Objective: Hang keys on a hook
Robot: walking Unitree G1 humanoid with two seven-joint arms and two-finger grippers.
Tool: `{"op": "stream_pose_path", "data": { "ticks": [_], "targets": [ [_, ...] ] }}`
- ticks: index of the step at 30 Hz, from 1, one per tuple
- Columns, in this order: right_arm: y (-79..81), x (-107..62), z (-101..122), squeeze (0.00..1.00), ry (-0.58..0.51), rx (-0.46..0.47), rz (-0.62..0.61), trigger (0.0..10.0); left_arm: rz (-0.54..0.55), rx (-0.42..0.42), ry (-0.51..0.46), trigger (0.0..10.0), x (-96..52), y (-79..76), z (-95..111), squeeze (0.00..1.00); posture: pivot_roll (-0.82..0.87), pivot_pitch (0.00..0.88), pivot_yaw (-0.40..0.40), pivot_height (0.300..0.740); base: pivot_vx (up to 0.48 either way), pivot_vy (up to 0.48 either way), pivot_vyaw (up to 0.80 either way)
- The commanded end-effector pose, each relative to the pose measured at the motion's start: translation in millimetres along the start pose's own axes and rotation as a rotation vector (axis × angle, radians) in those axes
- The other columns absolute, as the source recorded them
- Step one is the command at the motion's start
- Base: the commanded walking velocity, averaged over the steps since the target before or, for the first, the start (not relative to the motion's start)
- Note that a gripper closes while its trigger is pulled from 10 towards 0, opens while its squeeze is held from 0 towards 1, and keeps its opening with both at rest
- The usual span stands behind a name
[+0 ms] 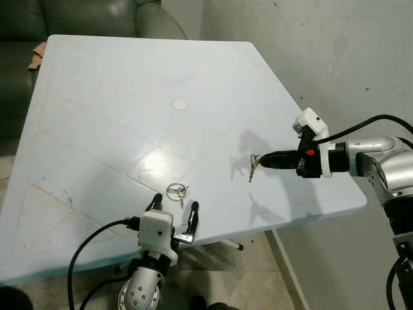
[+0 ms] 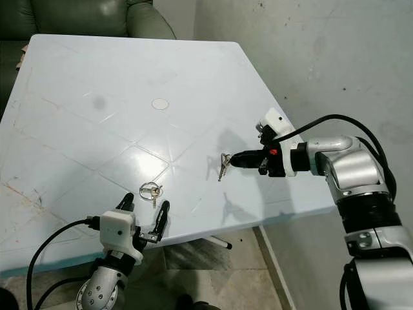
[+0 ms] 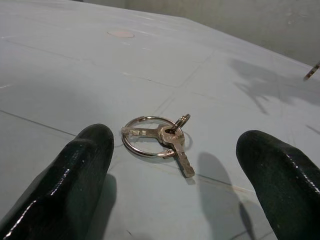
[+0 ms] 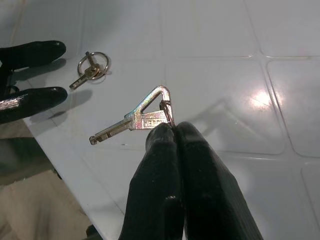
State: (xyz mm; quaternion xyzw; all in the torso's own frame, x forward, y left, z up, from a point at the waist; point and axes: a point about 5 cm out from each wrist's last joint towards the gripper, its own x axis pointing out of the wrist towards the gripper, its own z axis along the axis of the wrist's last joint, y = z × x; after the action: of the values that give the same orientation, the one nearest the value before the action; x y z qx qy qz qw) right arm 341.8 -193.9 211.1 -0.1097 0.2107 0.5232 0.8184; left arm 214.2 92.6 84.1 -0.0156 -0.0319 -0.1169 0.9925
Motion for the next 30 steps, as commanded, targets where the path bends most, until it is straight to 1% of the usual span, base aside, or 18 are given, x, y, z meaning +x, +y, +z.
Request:
{"op": "stream_pose_path", "data": {
  "ticks": [1, 2, 3, 4, 5, 6, 9, 12, 14, 15, 16, 18, 20, 22, 23, 25, 26, 30],
  "targets": [
    [0.6, -7.6, -6.1, 0.0, 0.057, -0.003, 0.007, 10.0, 0.007, -0.023, 0.014, 10.0, 1.2, -3.7, -2.7, 0.0, -0.07, 0.164, -0.171, 0.74, 0.0, 0.0, 0.0],
    [-3.9, -8.8, -12.7, 0.0, 0.146, -0.12, -0.052, 10.0, 0.01, -0.026, 0.01, 10.0, 2.4, -3.5, -1.9, 0.0, -0.07, 0.161, -0.171, 0.74, 0.0, 0.0, 0.0],
    [-5.4, -8.8, -14.1, 0.0, 0.179, -0.19, -0.083, 10.0, 0.009, -0.026, 0.009, 10.0, 2.6, -3.6, -1.9, 0.0, -0.07, 0.161, -0.171, 0.74, 0.0, 0.0, 0.0],
    [-4.0, -6.0, -4.0, 0.0, 0.063, -0.146, -0.074, 10.0, 0.011, -0.027, 0.007, 10.0, 2.9, -3.3, -1.5, 0.0, -0.06, 0.158, -0.172, 0.74, 0.0, 0.0, 0.0],
    [-2.3, -4.5, 5.7, 0.0, -0.059, -0.056, -0.048, 10.0, 0.012, -0.028, 0.006, 10.0, 3.3, -3.2, -1.3, 0.0, -0.06, 0.158, -0.174, 0.74, 0.0, 0.0, 0.0],
    [-1.1, -4.1, 24.6, 0.0, -0.317, 0.129, 0.003, 10.0, 0.015, -0.027, 0.002, 10.0, 4.3, -2.4, -0.4, 0.0, -0.06, 0.156, -0.175, 0.74, 0.0, 0.0, 0.0],
    [1.7, 0.7, 27.9, 0.0, -0.455, 0.221, 0.017, 10.0, 0.024, -0.024, -0.005, 10.0, 5.6, -0.1, 1.1, 0.0, -0.05, 0.15, -0.175, 0.74, 0.0, 0.0, 0.0],
    [5.0, 8.1, 31.3, 0.0, -0.577, 0.262, -0.001, 10.0, 0.036, -0.027, -0.013, 10.0, 6.9, 2.5, 3.2, 0.0, -0.04, 0.147, -0.172, 0.74, 0.0, 0.0, 0.0],
    [5.9, 10.2, 31.5, 0.0, -0.598, 0.26, -0.012, 10.0, 0.037, -0.027, -0.014, 10.0, 7.2, 3.0, 3.8, 0.0, -0.04, 0.147, -0.172, 0.74, 0.0, 0.0, 0.0],
    [5.6, 15.6, 32.0, 0.0, -0.674, 0.251, -0.094, 10.0, 0.039, -0.026, -0.023, 10.0, 8.8, 4.4, 6.3, 0.0, -0.02, 0.142, -0.166, 0.74, 0.0, 0.0, 0.0],
    [6.1, 18.8, 31.5, 0.0, -0.708, 0.232, -0.149, 10.0, 0.041, -0.026, -0.028, 10.0, 10.1, 5.6, 8.1, 0.0, -0.02, 0.141, -0.159, 0.74, 0.0, 0.0, 0.0],
    [8.0, 24.2, 30.0, 0.0, -0.755, 0.205, -0.264, 10.0, 0.047, -0.023, -0.039, 10.0, 13.0, 9.0, 11.5, 0.0, -0.01, 0.139, -0.155, 0.74, 0.0, 0.0, 0.0],
    [9.5, 30.2, 25.4, 0.0, -0.772, 0.211, -0.356, 10.0, 0.05, -0.013, -0.051, 10.0, 16.6, 12.9, 14.8, 0.0, -0.01, 0.133, -0.142, 0.74, 0.0, 0.0, 0.0],
    [10.1, 35.0, 20.2, 0.0, -0.772, 0.201, -0.439, 10.0, 0.057, -0.012, -0.061, 10.0, 19.7, 16.7, 17.8, 0.0, 0.0, 0.129, -0.133, 0.74, 0.0, 0.0, 0.0],
    [10.1, 35.0, 20.2, 0.0, -0.772, 0.201, -0.439, 10.0, 0.057, -0.012, -0.061, 10.0, 19.7, 16.7, 17.8, 0.0, 0.0, 0.129, -0.133, 0.74, 0.0, 0.0, 0.0],
    [9.2, 43.3, 7.8, 0.0, -0.742, 0.22, -0.554, 10.0, 0.066, -0.009, -0.077, 10.0, 24.8, 22.2, 23.0, 0.0, 0.0, 0.13, -0.124, 0.74, 0.0, 0.0, 0.0],
    [11.0, 46.4, 3.9, 0.0, -0.74, 0.204, -0.596, 10.0, 0.072, -0.006, -0.084, 10.0, 27.3, 25.3, 25.5, 0.0, 0.0, 0.13, -0.119, 0.74, 0.0, 0.0, 0.0],
    [21.6, 56.2, -6.0, 0.0, -0.755, 0.166, -0.672, 10.0, 0.103, 0.005, -0.104, 10.0, 35.9, 37.8, 34.2, 0.0, 0.0, 0.129, -0.101, 0.74, 0.0, 0.0, 0.0]
  ]
}}
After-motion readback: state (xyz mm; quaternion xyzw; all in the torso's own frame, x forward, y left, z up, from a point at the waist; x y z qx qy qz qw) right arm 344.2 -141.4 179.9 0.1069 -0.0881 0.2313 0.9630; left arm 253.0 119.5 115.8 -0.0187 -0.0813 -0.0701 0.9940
